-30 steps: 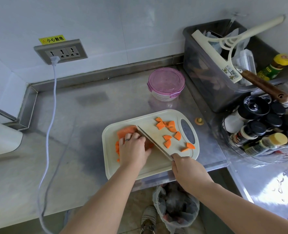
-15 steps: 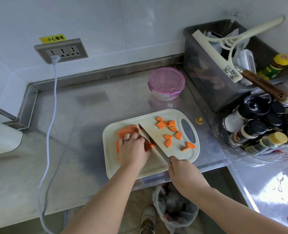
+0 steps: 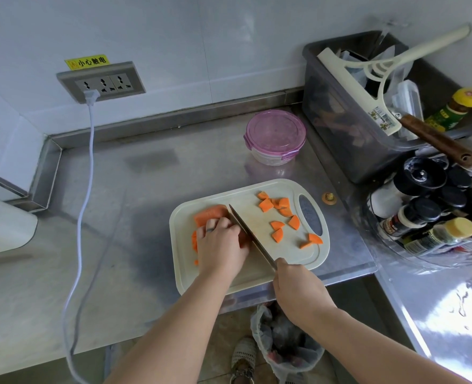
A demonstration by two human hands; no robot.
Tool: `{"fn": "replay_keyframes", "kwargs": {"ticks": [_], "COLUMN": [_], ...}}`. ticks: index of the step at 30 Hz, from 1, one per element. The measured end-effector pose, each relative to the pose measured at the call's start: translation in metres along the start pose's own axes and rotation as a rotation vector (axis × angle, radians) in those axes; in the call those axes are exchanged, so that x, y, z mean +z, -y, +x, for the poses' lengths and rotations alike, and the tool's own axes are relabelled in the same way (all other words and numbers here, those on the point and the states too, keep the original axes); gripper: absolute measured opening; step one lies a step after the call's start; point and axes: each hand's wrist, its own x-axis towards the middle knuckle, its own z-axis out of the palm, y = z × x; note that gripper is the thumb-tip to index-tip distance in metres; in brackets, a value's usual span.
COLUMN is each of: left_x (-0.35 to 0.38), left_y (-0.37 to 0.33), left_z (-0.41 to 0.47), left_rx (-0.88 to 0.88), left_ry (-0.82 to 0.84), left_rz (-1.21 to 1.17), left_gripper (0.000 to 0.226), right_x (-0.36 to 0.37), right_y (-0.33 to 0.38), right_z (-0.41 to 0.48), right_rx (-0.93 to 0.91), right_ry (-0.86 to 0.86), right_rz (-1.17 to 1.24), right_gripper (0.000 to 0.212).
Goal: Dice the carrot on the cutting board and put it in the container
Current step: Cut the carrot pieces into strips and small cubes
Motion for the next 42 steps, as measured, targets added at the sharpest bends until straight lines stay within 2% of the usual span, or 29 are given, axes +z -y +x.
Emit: {"fn": "replay_keyframes", "kwargs": {"ticks": [6, 10, 20, 23, 27, 32, 35, 37, 39, 42], "left_x": [-0.002, -0.004, -0.009, -0.006, -0.002, -0.003, -0.001, 0.000, -0.004, -0.019], "left_y": [-0.001, -0.002, 0.002, -0.001, -0.001, 0.011, 0.020, 0.022, 0.017, -0.002], "left_z": [-0.001, 0.000, 0.005, 0.010, 0.015, 0.011, 0.006, 0.007, 0.015, 0.033], "left_rx": [-0.004, -0.008, 0.003, 0.093, 0.251, 0.385, 0.438, 0.434, 0.391, 0.288], "left_ry": [-0.008, 0.001, -0.031, -0.023, -0.013, 0.012, -0.007, -0.068, -0.139, -0.118], "left_rz": [-0.011, -0.014, -0.053, -0.032, 0.032, 0.147, 0.110, 0.050, -0.004, -0.120], "left_gripper": [0.031, 0.032, 0.037, 0.036, 0.022, 0.021, 0.011, 0.004, 0.007, 0.017], "right_x": [-0.002, -0.006, -0.025, -0.030, -0.036, -0.040, -0.046, -0.054, -0.063, -0.079], "right_y": [-0.002, -0.006, -0.013, -0.015, -0.022, -0.025, -0.025, -0.026, -0.029, -0.035], "right_z": [0.003, 0.000, -0.003, -0.002, 0.002, 0.003, 0.005, 0.006, 0.007, 0.008], "right_rx": [0.014, 0.000, -0.078, -0.068, -0.046, -0.027, -0.012, -0.011, 0.000, 0.014], "right_ry": [0.027, -0.040, -0.135, -0.151, -0.172, -0.163, -0.167, -0.178, -0.205, -0.258], "right_rz": [0.047, 0.097, 0.124, 0.093, 0.124, 0.138, 0.141, 0.157, 0.171, 0.174], "right_gripper": [0.027, 0.018, 0.021, 0.022, 0.021, 0.018, 0.020, 0.021, 0.024, 0.034]}}
